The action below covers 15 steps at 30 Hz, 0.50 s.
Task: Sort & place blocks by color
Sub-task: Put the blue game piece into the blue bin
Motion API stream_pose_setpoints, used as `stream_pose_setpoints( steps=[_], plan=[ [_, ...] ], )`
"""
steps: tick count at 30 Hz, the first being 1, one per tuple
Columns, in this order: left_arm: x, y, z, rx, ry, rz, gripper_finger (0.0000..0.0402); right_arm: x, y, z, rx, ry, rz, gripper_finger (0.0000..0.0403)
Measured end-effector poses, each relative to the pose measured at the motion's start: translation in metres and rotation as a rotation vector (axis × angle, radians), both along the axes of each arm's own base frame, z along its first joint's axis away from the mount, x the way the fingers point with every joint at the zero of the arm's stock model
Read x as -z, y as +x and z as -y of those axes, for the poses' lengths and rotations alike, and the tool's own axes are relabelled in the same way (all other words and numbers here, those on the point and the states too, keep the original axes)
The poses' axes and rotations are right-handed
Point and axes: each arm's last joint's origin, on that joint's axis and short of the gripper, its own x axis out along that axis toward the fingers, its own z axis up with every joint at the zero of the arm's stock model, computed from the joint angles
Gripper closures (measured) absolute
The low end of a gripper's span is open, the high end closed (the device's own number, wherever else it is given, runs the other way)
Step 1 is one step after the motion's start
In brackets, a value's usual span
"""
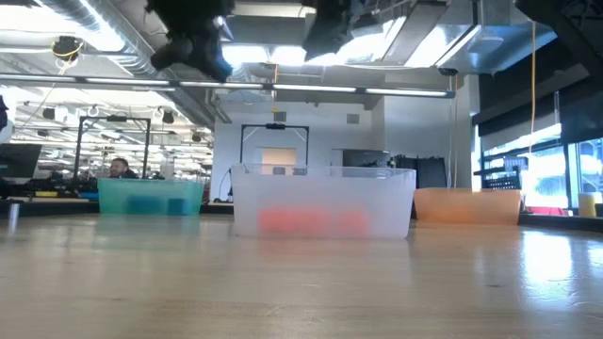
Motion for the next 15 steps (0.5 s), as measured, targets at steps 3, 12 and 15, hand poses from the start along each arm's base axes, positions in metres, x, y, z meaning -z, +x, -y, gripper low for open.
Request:
stream_pose_setpoints(
  steps=[3,12,15],
  plan=[
    [0.003,-0.007,-0.023,-0.150,-0.068,0.039,0.0320,-0.005,-0.011,0.009,0.046,-0.013,-0.019,0.0167],
    [0.011,-0.037,-0.085,-0.547,-0.334,0.225,0.0320,-0.004,-0.025,0.026,0.098,0.002,-0.062,0.0167],
    [0.016,-0.049,-0.102,-0.670,-0.415,0.271,0.0320,-0.004,-0.026,0.027,0.099,-0.001,-0.062,0.0167]
  ],
)
